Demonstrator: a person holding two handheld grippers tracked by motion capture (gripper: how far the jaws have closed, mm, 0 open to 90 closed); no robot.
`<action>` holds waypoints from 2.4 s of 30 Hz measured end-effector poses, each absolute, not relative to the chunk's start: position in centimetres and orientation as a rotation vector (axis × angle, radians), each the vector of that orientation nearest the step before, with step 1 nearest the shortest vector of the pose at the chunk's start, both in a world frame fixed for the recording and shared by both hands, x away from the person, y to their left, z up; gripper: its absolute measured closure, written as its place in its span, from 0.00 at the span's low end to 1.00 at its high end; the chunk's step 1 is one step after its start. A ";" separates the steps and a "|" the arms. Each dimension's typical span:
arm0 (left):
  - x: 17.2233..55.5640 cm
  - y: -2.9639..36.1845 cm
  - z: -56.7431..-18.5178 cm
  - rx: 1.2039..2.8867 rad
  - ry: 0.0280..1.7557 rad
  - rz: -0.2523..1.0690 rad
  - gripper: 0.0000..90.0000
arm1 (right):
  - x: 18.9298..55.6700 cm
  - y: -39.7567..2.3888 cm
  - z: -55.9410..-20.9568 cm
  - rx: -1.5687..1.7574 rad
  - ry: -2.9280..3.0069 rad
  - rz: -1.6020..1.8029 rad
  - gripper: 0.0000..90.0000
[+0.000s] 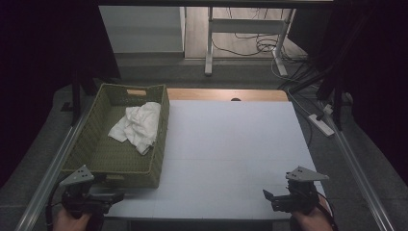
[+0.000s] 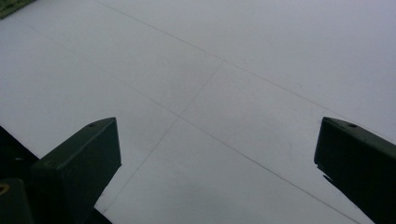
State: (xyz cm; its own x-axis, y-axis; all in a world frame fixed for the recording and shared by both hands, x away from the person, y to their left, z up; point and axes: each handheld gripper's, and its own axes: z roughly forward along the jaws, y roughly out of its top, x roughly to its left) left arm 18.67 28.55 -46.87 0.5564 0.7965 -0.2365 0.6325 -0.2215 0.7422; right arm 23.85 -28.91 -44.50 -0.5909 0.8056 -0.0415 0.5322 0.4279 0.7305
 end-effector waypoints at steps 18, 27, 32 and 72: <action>18.9 28.4 -46.9 1.969 1.142 0.211 0.00 | 24.8 -30.6 -44.5 1.293 2.328 1.166 0.01; 18.9 28.7 -46.8 1.954 1.110 0.192 0.00 | 25.0 -30.6 -44.6 1.301 2.343 1.170 0.01; 18.7 28.8 -46.2 1.937 1.091 0.209 0.00 | 25.1 -30.6 -44.6 1.308 2.349 1.166 0.01; 23.7 27.9 -42.8 2.129 1.023 0.255 0.00 | 25.5 -30.5 -44.8 1.334 2.387 1.137 0.01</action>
